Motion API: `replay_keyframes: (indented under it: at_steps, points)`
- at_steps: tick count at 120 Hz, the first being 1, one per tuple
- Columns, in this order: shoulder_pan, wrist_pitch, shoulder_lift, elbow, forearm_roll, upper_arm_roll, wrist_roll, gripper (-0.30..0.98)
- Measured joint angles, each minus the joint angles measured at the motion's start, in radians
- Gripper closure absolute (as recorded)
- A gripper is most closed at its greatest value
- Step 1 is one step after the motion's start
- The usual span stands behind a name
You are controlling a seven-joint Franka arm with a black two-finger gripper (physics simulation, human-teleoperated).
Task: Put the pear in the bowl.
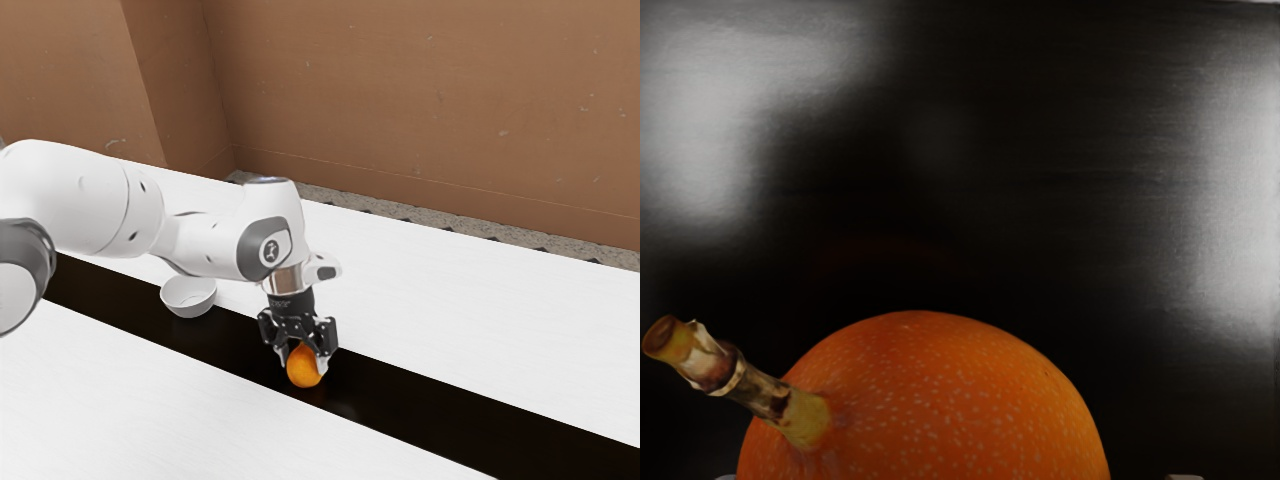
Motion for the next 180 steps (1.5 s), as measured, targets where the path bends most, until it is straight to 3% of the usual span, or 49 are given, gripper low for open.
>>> replay_keyframes:
  at_steps: [109,125,147,180]
  points:
    - [-0.004,0.001,-0.003,0.017,0.006,0.017,0.041,0.37]
    - [-0.011,0.001,-0.041,0.017,0.019,0.078,0.037,0.42]
    - [-0.067,-0.004,-0.069,0.032,0.043,0.237,0.031,0.45]
    - [-0.076,-0.017,-0.086,0.054,0.082,0.406,0.024,0.44]
